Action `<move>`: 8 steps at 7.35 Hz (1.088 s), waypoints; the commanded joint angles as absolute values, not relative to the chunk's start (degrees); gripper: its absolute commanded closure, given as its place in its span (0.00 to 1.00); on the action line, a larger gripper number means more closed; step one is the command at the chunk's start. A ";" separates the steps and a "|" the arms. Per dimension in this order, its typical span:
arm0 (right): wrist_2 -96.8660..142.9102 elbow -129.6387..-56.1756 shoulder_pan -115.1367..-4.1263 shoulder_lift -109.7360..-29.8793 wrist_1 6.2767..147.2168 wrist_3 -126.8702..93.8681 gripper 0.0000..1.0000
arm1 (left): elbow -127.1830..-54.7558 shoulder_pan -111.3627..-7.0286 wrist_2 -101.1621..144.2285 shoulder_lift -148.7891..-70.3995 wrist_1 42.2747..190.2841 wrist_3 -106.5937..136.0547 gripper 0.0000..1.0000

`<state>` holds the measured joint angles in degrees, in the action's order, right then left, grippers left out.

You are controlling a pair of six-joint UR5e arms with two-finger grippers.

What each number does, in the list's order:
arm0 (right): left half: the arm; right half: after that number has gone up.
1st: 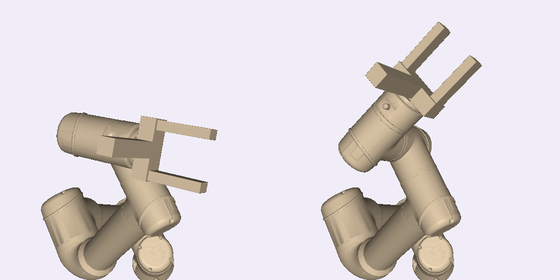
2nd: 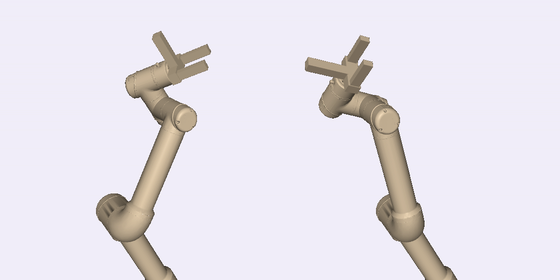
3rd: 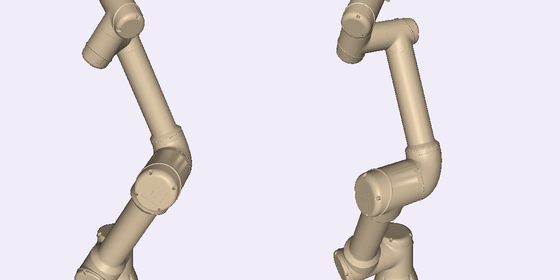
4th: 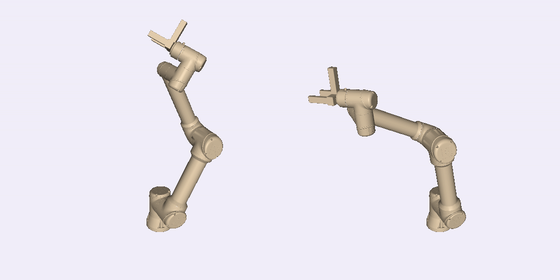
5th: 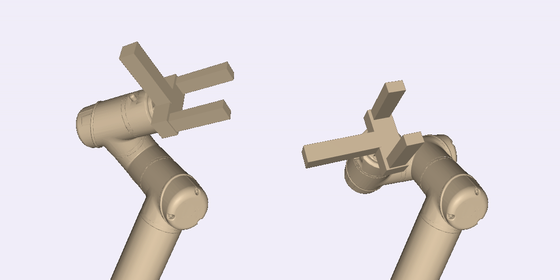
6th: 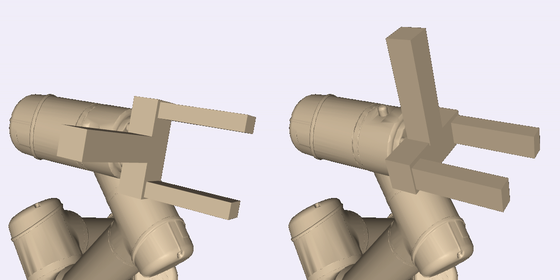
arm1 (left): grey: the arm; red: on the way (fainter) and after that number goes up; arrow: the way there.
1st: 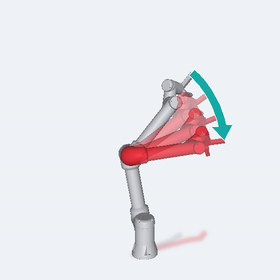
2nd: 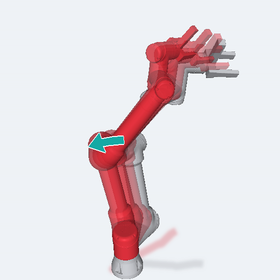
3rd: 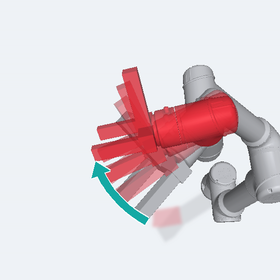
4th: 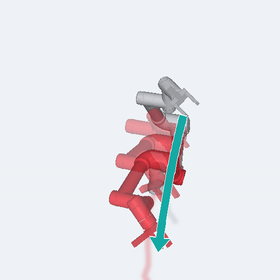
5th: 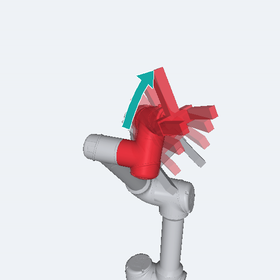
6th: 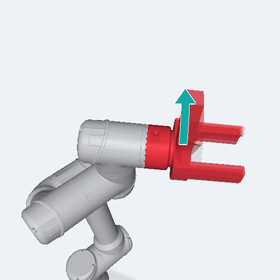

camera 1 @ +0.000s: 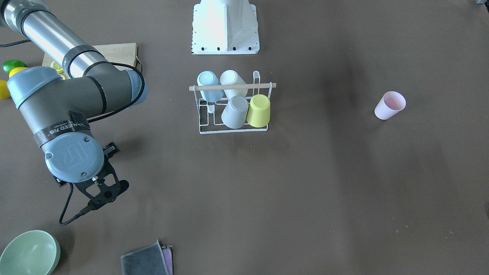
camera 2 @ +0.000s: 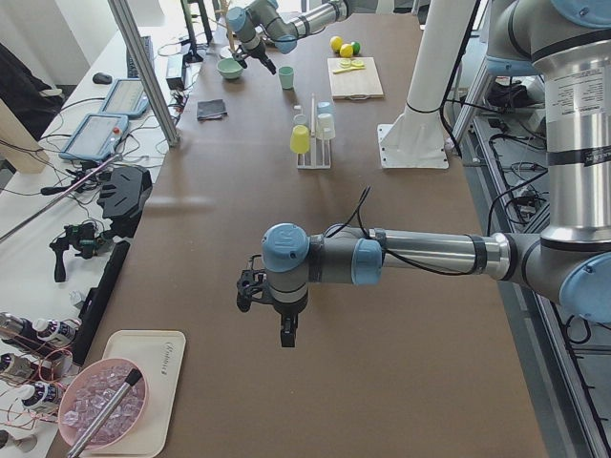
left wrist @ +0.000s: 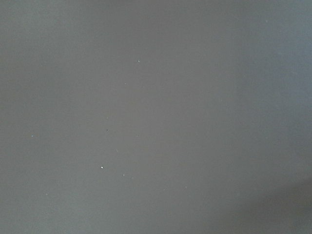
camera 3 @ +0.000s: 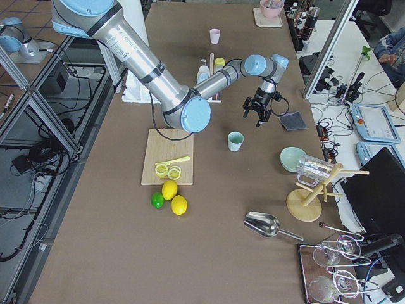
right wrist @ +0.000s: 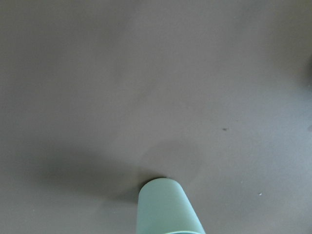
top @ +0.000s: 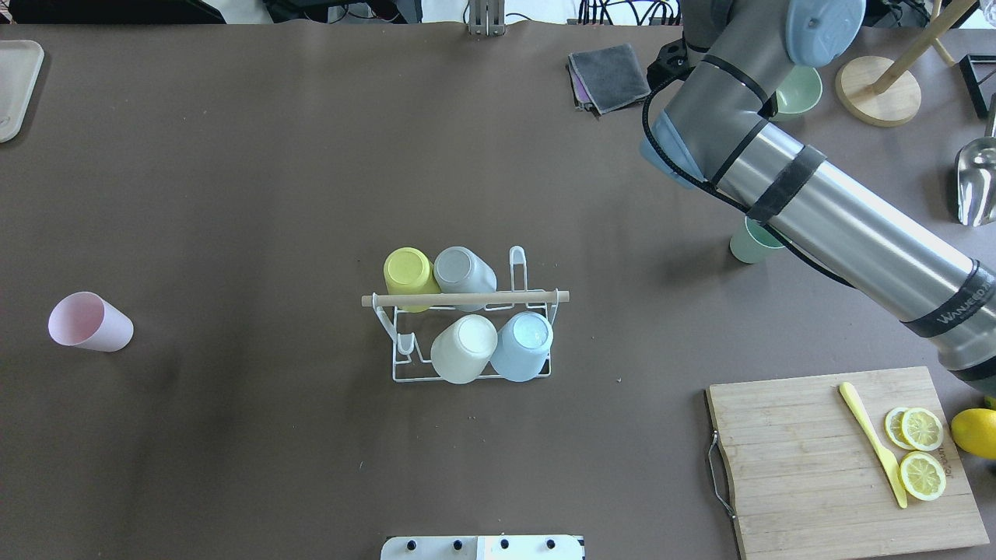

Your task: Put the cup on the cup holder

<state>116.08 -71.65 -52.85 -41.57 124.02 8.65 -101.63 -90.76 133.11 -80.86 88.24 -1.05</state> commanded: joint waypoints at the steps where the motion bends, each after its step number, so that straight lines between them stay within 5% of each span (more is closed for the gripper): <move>1: 113.05 -69.79 -50.20 -41.13 129.45 13.51 0.00 | -101.60 -90.70 133.07 -80.95 88.24 -1.05 0.01; 8: 106.44 -56.69 -46.94 -36.39 122.95 28.10 0.00 | -101.43 -90.09 132.71 -84.97 88.07 -1.49 0.01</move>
